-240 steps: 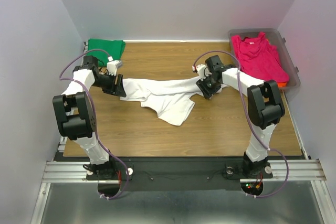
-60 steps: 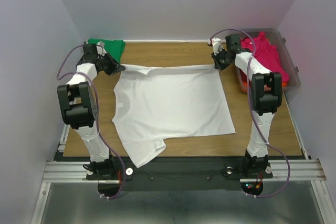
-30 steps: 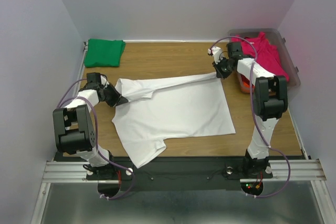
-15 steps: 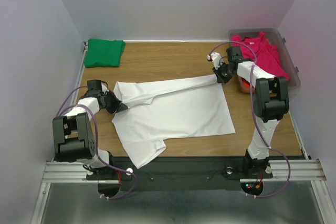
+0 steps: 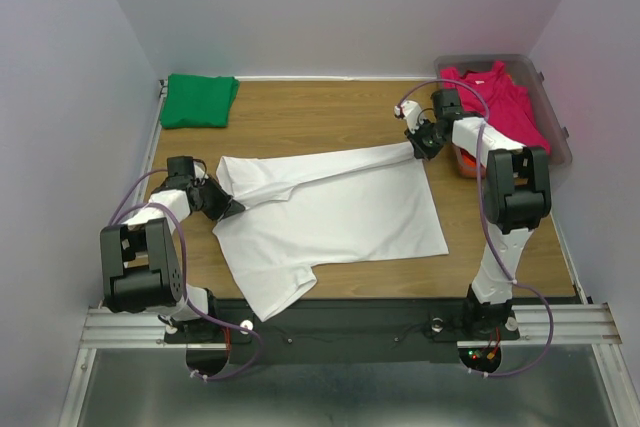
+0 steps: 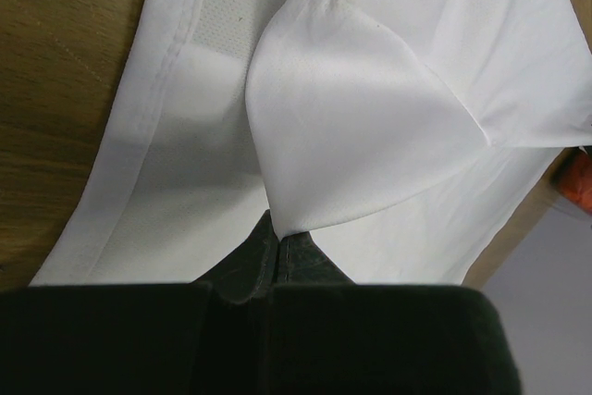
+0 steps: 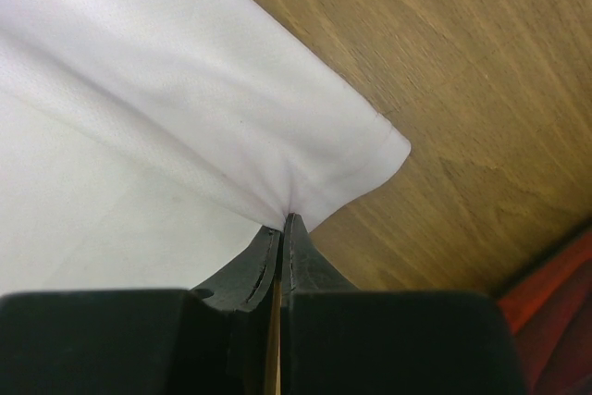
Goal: Fold and stack the t-shirts
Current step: Fold the tshirt
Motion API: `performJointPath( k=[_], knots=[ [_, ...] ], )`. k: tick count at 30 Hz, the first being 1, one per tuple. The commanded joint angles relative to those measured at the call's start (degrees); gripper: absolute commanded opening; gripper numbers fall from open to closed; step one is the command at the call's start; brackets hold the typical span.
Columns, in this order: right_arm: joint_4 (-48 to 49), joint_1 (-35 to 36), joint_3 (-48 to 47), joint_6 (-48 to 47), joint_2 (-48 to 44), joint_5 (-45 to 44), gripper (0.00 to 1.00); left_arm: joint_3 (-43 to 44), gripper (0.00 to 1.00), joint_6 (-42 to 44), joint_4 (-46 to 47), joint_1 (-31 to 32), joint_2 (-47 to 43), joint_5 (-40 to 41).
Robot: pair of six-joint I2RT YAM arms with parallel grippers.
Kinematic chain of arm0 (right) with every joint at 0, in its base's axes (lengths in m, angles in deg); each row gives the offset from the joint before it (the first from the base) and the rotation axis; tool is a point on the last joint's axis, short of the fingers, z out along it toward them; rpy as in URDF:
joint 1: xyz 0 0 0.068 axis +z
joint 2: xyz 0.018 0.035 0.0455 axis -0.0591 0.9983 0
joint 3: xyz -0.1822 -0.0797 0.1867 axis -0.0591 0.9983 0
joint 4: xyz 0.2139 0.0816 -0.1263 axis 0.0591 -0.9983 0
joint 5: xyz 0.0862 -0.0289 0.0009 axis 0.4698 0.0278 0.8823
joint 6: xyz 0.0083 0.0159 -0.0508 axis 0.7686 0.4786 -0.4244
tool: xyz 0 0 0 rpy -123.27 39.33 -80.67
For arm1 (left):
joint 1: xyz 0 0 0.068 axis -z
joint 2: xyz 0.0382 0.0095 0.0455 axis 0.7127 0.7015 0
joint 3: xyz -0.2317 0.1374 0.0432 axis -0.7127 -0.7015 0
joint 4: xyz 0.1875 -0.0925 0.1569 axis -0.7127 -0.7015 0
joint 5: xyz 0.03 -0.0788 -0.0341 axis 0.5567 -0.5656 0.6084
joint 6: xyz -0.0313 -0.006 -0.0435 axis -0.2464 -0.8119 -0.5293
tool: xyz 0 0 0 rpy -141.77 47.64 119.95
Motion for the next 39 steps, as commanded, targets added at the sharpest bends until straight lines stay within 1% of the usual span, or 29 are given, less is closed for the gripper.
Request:
performJointPath(
  k=[1, 8, 13, 21, 27, 28, 29, 30, 31, 32, 33, 34, 35, 36, 37, 38, 39],
  knots=[
    [0.27, 0.04, 0.77, -1.43, -2.79, -0.75, 0.01, -0.75, 0.0, -0.28, 0.11, -0.01, -2.15, -0.88],
    [-0.08, -0.05, 0.77, -1.79, -2.96, -0.31, 0.01, -0.22, 0.0, -1.25, -1.65, -0.01, -2.94, -3.08],
    [-0.35, 0.04, 2.35, -2.75, -4.45, -0.05, 0.01, 0.92, 0.0, -0.37, -3.06, -0.01, -2.59, -2.55],
    [-0.61, 0.04, 6.22, -4.42, -5.69, -0.57, 0.01, 0.31, 0.0, -0.55, -3.5, -0.01, -2.06, -2.64],
    [-0.7, 0.04, 5.61, -4.16, -4.81, -1.1, 0.0, -0.22, 0.0, -1.16, -4.99, 0.07, -3.37, -3.52],
    [-0.78, 0.04, 5.52, -4.07, -4.63, -1.36, 0.07, -0.22, 0.05, -1.08, -5.25, 0.08, -3.64, -3.61],
    [-0.96, -0.13, 5.34, -4.07, -4.63, -1.97, 0.13, 0.22, 0.21, -0.55, -6.21, -0.1, -4.08, -3.87],
    [-1.05, -0.05, 5.34, -4.07, -4.98, -2.33, 0.19, 0.65, 0.28, 0.41, -6.83, -0.19, -4.51, -4.48],
    [-1.48, -0.13, 5.34, -4.25, -5.51, -2.51, 0.32, 2.4, 0.38, 2.85, -8.93, -0.71, -4.87, -4.84],
    [-1.84, -0.13, 5.43, -4.42, -6.12, -2.51, 0.38, 2.42, 0.46, 2.88, -8.95, -0.72, -5.22, -5.54],
    [-2.36, -0.4, 5.26, -4.51, -8.04, -1.9, 0.43, 5.29, 0.56, 7.4, -11.56, -1.41, -5.57, -7.89],
    [-2.98, -0.4, 4.91, -4.69, -8.93, -1.28, 0.51, 7.32, 0.58, 9.62, -13.24, -1.77, -5.66, -8.44],
    [-4.63, -0.66, 4.38, -4.6, -10.07, -0.41, 0.54, 9.43, 0.59, 12.0, -17.17, -2.21, -5.57, -8.44],
    [-5.43, -0.84, 3.77, -4.34, -10.87, 0.39, 0.57, 13.89, 0.6, 14.02, -18.95, -2.73, -5.31, -8.7],
    [-6.14, -0.84, 2.19, -3.55, -12.09, 2.05, 0.61, 15.67, 0.6, 18.04, -20.27, -3.96, -4.61, -10.1],
    [-7.45, -0.75, 1.22, -3.11, -12.45, 2.93, 0.61, 17.34, 0.6, 19.48, -22.11, -4.4, -4.08, -10.2],
    [-7.99, -0.75, 0.08, -2.58, -12.46, 3.73, 0.61, 21.01, 0.6, 20.36, -22.48, -5.1, -3.38, -10.03]
  ],
)
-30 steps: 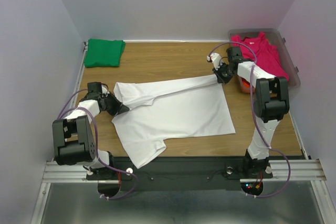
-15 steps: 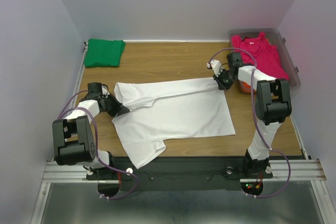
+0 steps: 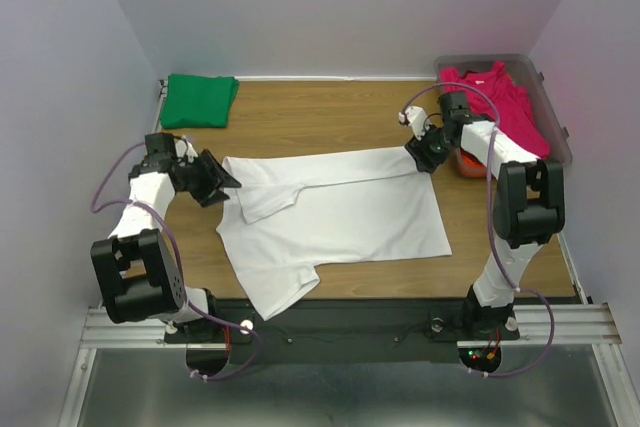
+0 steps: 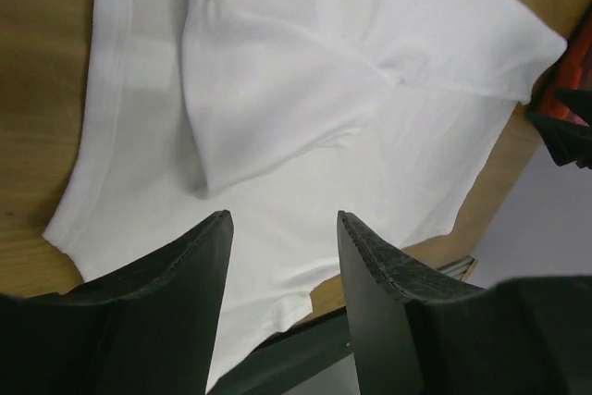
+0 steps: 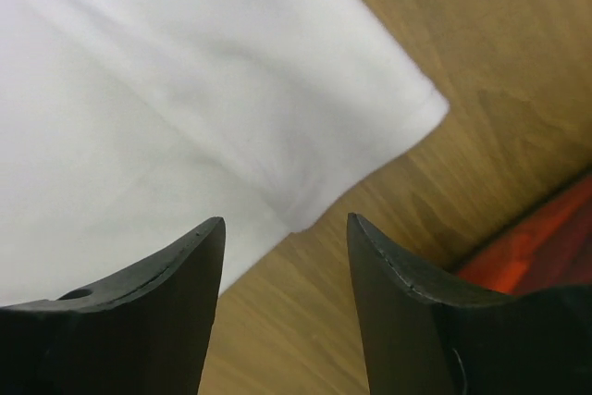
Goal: Fold and stack the t-shirts
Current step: Fold the tshirt
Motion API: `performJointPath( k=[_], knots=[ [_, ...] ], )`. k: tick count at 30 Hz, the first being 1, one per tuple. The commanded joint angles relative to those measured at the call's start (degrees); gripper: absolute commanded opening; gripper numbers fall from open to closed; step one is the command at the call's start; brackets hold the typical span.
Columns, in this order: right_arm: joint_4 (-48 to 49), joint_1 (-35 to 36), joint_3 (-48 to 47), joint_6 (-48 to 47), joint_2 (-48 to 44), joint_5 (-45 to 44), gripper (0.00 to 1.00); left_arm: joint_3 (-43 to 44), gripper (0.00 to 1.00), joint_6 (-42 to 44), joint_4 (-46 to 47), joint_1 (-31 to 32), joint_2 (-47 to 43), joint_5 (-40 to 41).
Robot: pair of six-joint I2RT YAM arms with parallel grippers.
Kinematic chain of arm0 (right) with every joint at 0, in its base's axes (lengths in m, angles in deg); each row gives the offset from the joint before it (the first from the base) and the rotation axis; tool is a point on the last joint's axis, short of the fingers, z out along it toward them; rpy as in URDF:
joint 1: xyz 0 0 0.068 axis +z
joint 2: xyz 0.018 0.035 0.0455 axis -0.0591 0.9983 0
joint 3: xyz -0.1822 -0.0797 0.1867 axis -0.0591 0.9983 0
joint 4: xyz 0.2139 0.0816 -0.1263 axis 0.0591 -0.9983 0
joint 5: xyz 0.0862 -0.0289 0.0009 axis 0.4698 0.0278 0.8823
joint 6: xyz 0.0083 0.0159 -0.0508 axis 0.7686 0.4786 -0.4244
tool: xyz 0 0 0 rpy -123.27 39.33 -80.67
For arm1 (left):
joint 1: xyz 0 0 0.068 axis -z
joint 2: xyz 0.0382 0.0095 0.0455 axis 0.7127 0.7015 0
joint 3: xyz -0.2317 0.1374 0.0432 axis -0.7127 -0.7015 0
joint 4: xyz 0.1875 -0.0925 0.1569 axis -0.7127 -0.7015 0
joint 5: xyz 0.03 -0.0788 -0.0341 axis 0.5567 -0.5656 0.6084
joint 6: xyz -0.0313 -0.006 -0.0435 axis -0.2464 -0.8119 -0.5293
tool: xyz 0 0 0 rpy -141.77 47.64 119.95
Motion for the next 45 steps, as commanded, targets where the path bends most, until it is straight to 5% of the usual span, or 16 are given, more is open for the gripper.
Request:
performJointPath(
  k=[1, 10, 15, 27, 39, 45],
  knots=[
    [-2.72, -0.44, -7.53, 2.92, -4.41, 5.19, 0.61, 10.16, 0.55, 11.38, -5.59, -2.88, 1.16, -3.16],
    [-4.31, -0.44, -23.09, 14.0, 10.52, 8.89, 0.42, 21.33, 0.44, 16.4, 4.25, -2.62, 16.27, -5.36],
    [-4.75, -0.53, -26.27, 16.56, 16.23, 10.74, 0.37, 25.47, 0.3, 17.64, 4.78, -2.62, 23.84, -10.17],
    [-4.57, -0.53, -25.39, 18.41, 24.32, 7.41, 0.31, 26.42, 0.3, 12.1, 13.93, -4.38, 37.28, -7.21],
    [-4.57, -0.53, -37.51, 21.31, 32.85, 3.71, 0.39, 45.67, 0.3, 12.01, 11.38, -5.7, 49.33, -6.14],
    [-5.01, -0.44, -40.69, 23.24, 26.81, 8.8, 0.54, 52.01, 0.5, 18.5, 8.75, -5.61, 44.8, -12.55]
  ],
)
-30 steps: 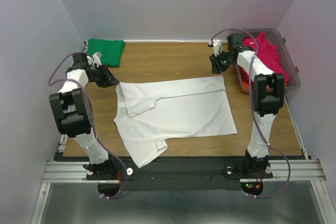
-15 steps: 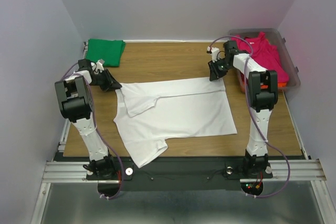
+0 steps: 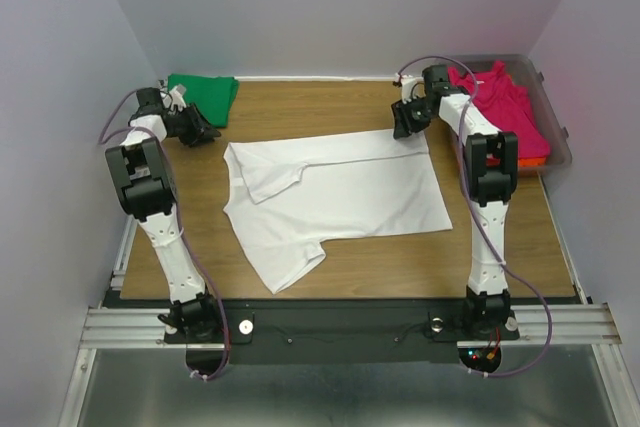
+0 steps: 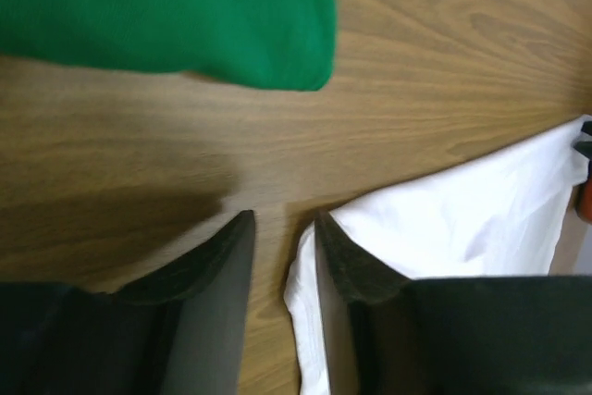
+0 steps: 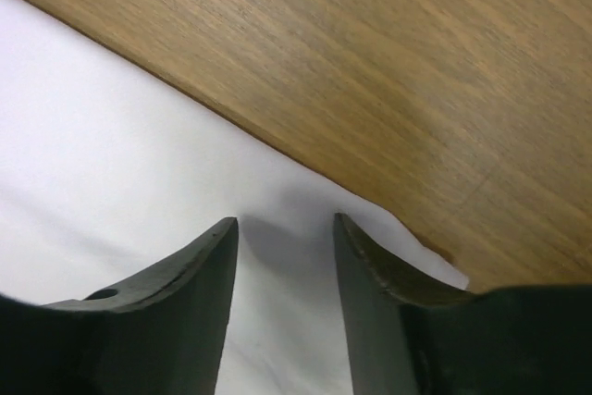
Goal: Fold and stack the t-shirts
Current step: Fold the tshirt
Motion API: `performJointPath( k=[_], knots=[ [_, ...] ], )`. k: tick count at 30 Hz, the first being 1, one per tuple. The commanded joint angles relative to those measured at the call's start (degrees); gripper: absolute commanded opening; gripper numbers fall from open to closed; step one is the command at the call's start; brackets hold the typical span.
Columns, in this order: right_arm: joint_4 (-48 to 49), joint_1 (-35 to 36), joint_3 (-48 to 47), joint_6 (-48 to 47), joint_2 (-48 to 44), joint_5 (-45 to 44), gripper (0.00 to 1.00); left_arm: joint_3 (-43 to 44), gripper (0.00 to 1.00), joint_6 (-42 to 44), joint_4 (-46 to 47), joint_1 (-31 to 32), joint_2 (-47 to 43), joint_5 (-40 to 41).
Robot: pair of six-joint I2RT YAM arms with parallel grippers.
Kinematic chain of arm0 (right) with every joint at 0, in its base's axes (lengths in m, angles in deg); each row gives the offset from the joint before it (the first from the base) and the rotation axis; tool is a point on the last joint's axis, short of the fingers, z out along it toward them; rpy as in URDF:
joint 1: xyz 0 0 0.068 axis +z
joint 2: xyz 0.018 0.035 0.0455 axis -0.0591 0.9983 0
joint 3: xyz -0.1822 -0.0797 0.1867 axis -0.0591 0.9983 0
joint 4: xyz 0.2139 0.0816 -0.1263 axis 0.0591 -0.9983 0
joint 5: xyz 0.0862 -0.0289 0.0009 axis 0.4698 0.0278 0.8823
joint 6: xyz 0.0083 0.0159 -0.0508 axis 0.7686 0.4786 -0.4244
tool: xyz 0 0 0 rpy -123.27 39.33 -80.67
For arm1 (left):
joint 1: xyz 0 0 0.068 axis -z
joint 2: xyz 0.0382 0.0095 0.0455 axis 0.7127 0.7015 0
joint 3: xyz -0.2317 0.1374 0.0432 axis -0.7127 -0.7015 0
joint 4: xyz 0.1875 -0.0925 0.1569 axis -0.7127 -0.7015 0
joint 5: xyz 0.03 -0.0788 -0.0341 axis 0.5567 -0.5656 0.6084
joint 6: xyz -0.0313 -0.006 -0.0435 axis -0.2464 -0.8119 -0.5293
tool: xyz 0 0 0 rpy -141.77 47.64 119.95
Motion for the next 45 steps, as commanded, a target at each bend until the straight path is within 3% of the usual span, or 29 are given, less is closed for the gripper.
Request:
performJointPath(
  k=[1, 4, 8, 9, 17, 29, 35, 40, 45],
  knots=[
    [-0.9, -0.33, 0.36, 1.34, -6.38, 4.01, 0.57, 4.95, 0.53, 6.82, -2.12, -0.19, -7.66, -5.85],
    [-1.69, -0.33, 7.29, -1.46, -15.78, 5.35, 0.59, 4.34, 0.61, 14.63, -6.33, -0.19, -14.4, -7.26],
    [-3.36, -0.33, 18.45, -9.26, -27.03, 1.07, 0.55, -0.13, 0.62, 28.69, -15.12, 1.12, -23.03, -4.29],
    [-3.63, -0.25, 28.22, -12.86, -31.58, -2.96, 0.49, -9.98, 0.61, 35.76, -17.57, 3.91, -30.01, 1.81],
    [-3.37, -0.33, 33.06, -11.5, -28.91, -2.82, 0.43, -20.26, 0.59, 35.84, -12.59, 10.7, -33.86, 10.3],
    [0.59, -0.25, 44.22, -10.53, -26.7, -3.96, 0.41, -18.34, 0.58, 31.18, -6.52, 15.02, -21.31, 18.31],
    [1.2, -0.33, 43.97, -8.51, -23.98, -3.09, 0.41, -7.91, 0.5, 30.3, -6.78, 15.1, -8.4, 21.47],
    [1.21, -0.25, 41.16, -7.19, -22.66, -3.0, 0.41, 0.9, 0.48, 30.82, -9.5, 14.93, -2.59, 22.88],
    [0.51, -0.25, 37.29, -6.3, -24.41, -2.65, 0.46, 8.03, 0.53, 33.71, -13.9, 14.14, -2.56, 18.93]
  ],
)
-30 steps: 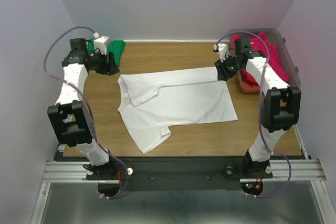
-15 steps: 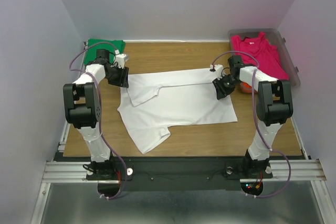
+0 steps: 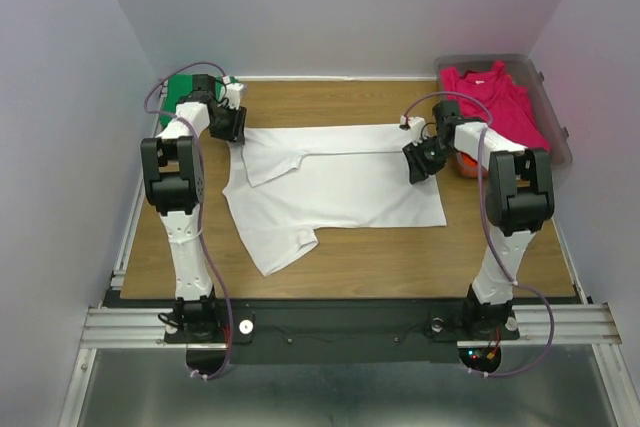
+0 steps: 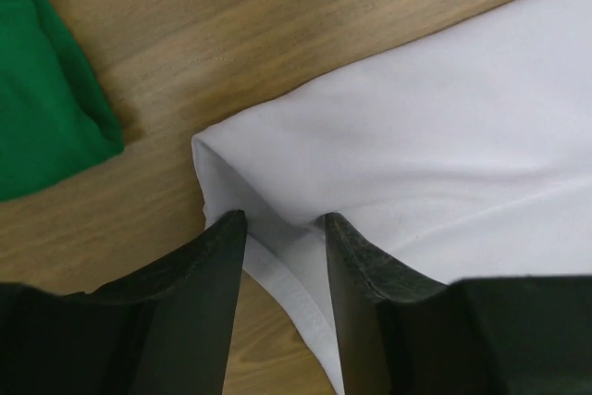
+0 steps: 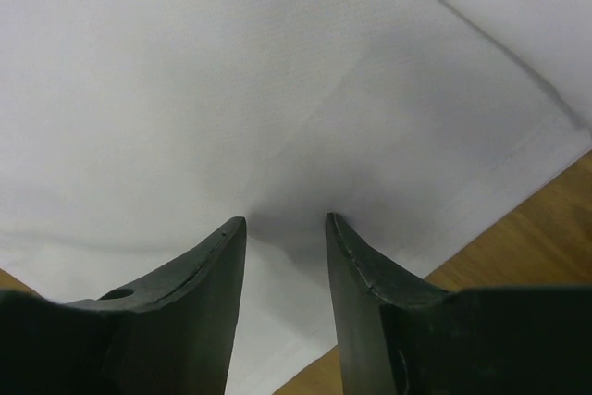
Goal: Fold and stack the t-shirts
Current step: Fold the tshirt
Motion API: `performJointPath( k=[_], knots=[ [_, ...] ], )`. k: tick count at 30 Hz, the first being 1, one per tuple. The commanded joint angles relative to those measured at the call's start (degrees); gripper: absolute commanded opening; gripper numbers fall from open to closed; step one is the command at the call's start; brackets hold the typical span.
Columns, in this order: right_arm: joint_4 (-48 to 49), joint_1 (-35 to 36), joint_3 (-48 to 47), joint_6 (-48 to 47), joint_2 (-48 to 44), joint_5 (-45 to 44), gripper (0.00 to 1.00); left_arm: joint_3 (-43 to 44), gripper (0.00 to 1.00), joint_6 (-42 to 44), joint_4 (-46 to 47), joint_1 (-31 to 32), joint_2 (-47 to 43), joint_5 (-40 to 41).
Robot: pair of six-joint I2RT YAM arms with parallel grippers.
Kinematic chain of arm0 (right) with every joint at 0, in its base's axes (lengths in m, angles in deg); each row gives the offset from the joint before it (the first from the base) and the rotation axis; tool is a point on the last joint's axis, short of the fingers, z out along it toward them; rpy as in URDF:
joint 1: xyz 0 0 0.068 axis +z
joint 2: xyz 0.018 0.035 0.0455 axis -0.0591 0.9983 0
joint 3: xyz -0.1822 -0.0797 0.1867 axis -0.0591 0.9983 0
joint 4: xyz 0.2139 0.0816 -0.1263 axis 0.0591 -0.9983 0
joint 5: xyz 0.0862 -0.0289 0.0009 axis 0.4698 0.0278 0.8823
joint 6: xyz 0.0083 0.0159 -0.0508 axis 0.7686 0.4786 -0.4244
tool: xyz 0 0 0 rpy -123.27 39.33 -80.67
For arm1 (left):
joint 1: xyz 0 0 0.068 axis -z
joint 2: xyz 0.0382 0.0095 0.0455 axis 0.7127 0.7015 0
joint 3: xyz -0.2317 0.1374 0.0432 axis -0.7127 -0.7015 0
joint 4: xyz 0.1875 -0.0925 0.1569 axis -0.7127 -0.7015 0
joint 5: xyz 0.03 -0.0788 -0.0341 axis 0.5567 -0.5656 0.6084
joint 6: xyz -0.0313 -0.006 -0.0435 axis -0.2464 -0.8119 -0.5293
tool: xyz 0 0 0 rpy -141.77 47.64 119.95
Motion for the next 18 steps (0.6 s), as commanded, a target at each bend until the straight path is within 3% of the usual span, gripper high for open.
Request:
performJointPath(
  k=[1, 8, 14, 18],
  knots=[
    [-0.13, -0.22, -1.6, 0.47, -2.17, -0.31, 0.48, 3.66, 0.57, 4.02, -5.31, -0.64, -4.13, -3.84],
    [-7.07, -0.14, 3.93, -7.33, -18.16, -0.39, 0.5, -4.41, 0.68, 15.71, -13.83, -0.73, -22.6, -11.15],
    [-9.45, -0.05, 14.63, -16.21, -26.88, -5.83, 0.48, -21.54, 0.69, 27.3, -18.85, -0.02, -38.33, -11.59],
    [-8.14, 0.21, 19.39, -18.51, -28.83, -7.25, 0.45, -32.26, 0.68, 29.78, -19.2, 0.15, -46.15, -10.98]
  ],
)
